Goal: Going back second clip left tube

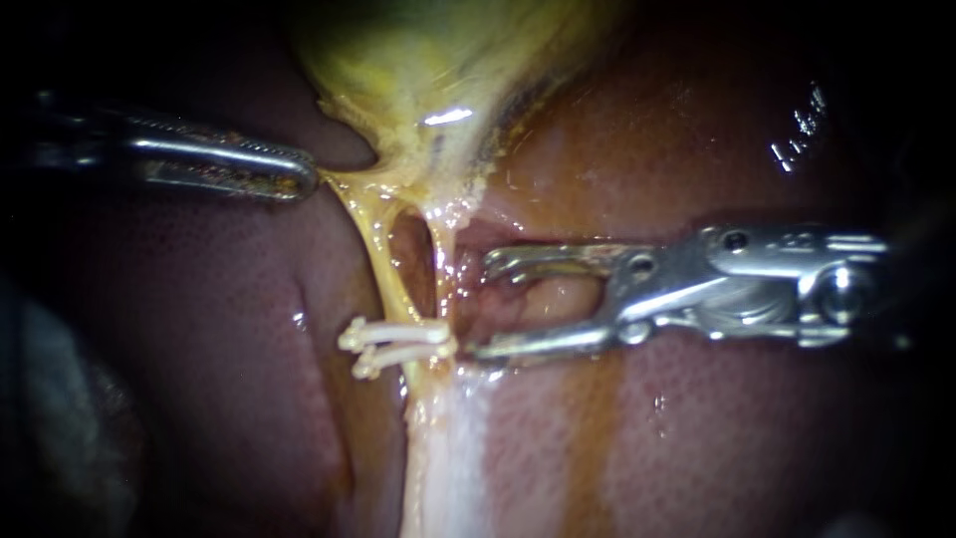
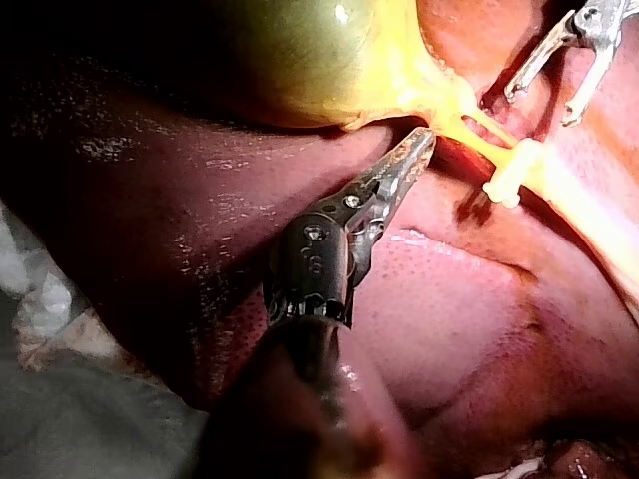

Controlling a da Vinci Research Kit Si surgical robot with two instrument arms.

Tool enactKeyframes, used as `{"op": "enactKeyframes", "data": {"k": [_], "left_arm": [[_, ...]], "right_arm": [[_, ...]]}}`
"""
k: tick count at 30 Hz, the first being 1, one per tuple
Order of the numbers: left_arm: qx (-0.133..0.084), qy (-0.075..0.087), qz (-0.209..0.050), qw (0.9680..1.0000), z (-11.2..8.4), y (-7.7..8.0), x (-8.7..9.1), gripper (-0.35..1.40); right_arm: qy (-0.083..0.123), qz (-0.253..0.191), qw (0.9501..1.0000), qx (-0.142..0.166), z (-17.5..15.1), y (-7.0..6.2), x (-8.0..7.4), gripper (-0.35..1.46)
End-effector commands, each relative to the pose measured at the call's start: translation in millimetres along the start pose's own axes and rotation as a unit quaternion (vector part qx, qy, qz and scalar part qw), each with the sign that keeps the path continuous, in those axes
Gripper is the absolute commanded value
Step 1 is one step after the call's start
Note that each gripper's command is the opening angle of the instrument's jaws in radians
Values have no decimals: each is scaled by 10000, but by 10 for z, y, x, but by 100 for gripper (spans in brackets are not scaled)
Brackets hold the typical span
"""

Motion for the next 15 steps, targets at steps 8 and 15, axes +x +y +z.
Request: {"op": "enactKeyframes", "data": {"k": [8,15], "left_arm": [[8,4,1,10000,3,1,0,-35],[31,10,12,10000,19,2,-4,-35]], "right_arm": [[-36,-211,9997,99,-43,-5,-13,50],[-104,-326,9993,128,-56,-5,-12,50]]}}
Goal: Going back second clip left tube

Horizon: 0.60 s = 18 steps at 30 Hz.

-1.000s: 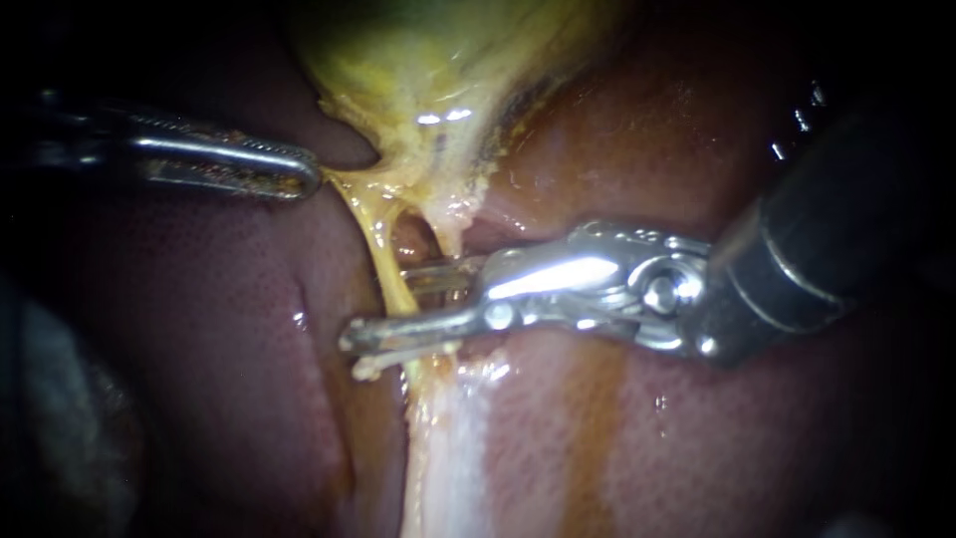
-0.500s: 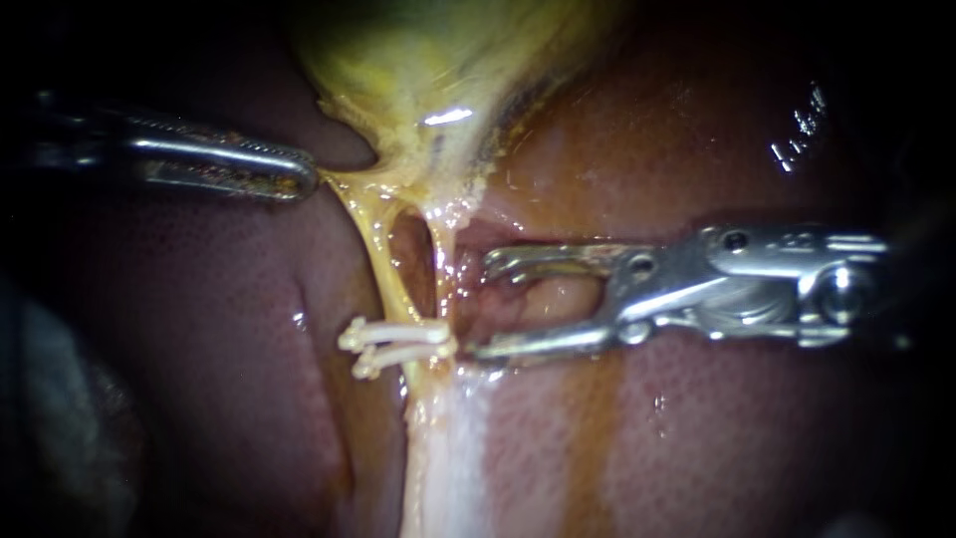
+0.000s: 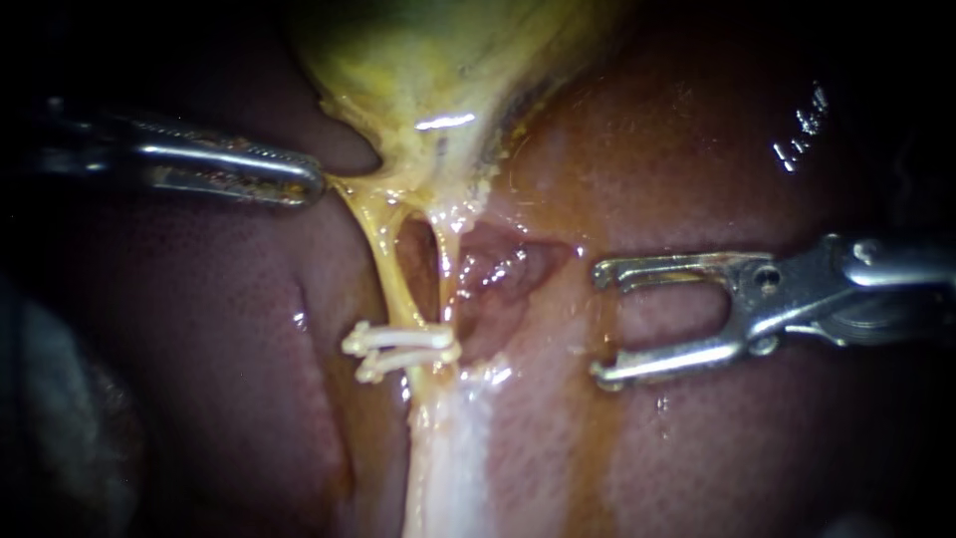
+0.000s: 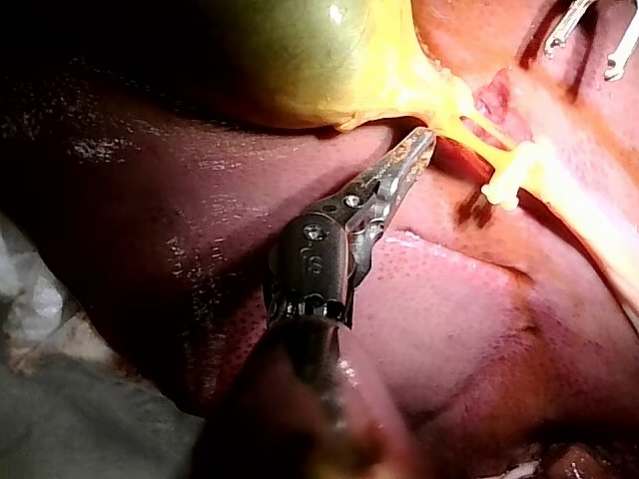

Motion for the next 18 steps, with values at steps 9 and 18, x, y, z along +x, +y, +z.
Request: {"op": "enactKeyframes", "data": {"k": [9,18], "left_arm": [[-66,-23,33,10000,32,1,-8,-35],[-95,-31,57,9999,42,1,-13,-35]], "right_arm": [[-9,-23,10000,14,-4,0,0,50],[-9,-25,10000,18,-5,-1,0,50]]}}
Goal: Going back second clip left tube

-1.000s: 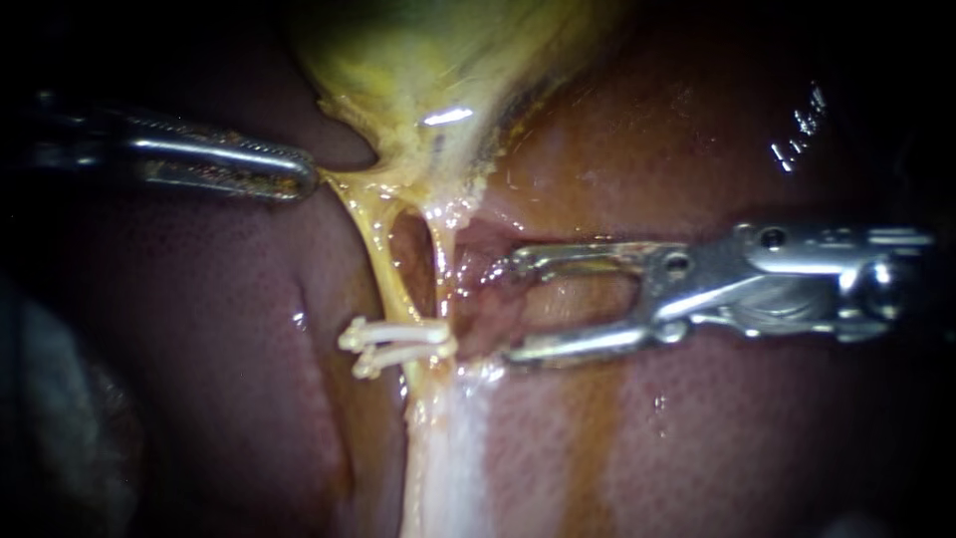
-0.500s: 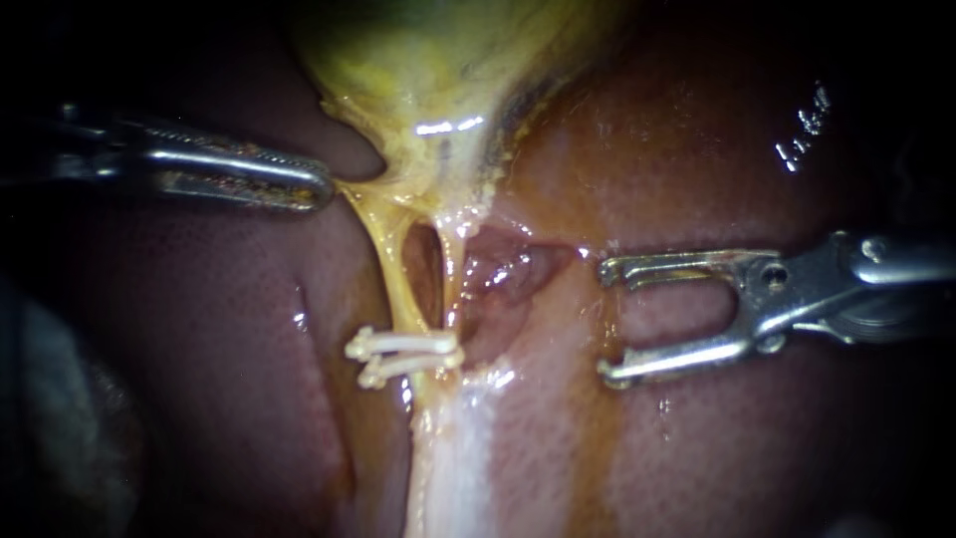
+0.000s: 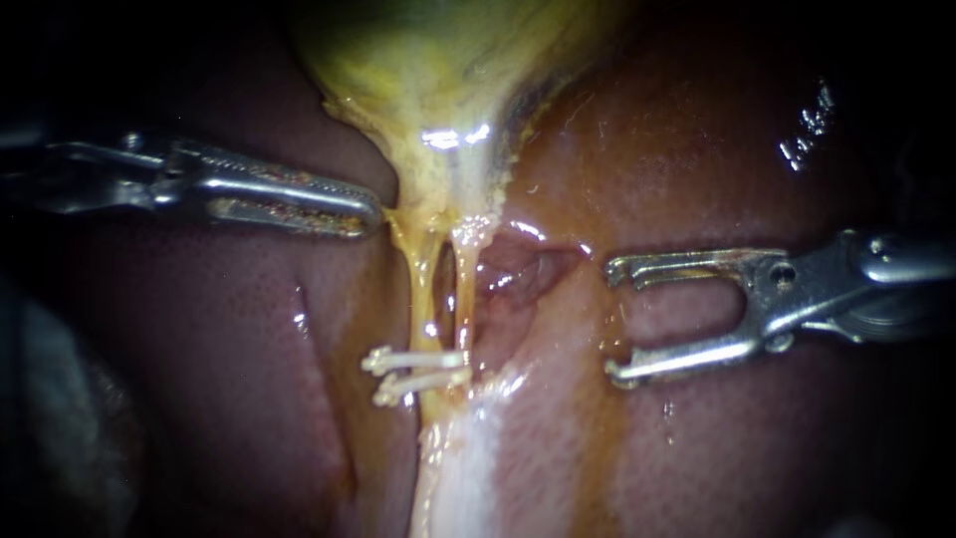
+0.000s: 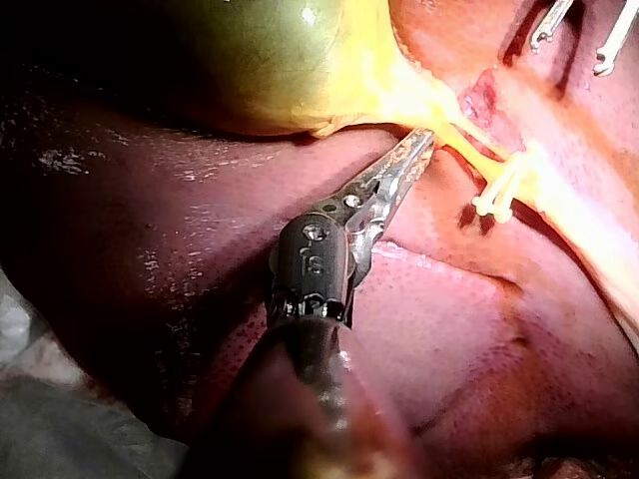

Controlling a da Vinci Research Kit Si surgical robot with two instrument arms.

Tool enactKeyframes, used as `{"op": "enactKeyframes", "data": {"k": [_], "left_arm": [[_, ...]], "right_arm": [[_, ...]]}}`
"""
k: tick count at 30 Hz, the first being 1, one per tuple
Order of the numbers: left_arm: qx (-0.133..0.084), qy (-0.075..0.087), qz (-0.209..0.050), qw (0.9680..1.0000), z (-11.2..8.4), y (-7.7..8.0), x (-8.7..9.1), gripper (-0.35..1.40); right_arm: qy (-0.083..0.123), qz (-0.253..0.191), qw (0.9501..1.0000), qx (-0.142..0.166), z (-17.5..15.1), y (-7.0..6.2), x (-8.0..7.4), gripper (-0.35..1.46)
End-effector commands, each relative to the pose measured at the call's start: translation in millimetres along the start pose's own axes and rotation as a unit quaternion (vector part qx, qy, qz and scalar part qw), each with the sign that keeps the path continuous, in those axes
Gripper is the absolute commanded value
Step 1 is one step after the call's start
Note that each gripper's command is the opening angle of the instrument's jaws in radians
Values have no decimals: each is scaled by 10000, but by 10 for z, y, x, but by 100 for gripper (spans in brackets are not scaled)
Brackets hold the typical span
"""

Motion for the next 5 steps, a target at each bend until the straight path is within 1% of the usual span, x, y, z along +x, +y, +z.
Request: {"op": "enactKeyframes", "data": {"k": [1,5], "left_arm": [[1,1,3,10000,0,-1,0,-35],[-2,1,5,10000,-1,-1,-1,-35]], "right_arm": [[2,0,10000,0,0,0,0,50],[2,0,10000,0,0,0,0,50]]}}
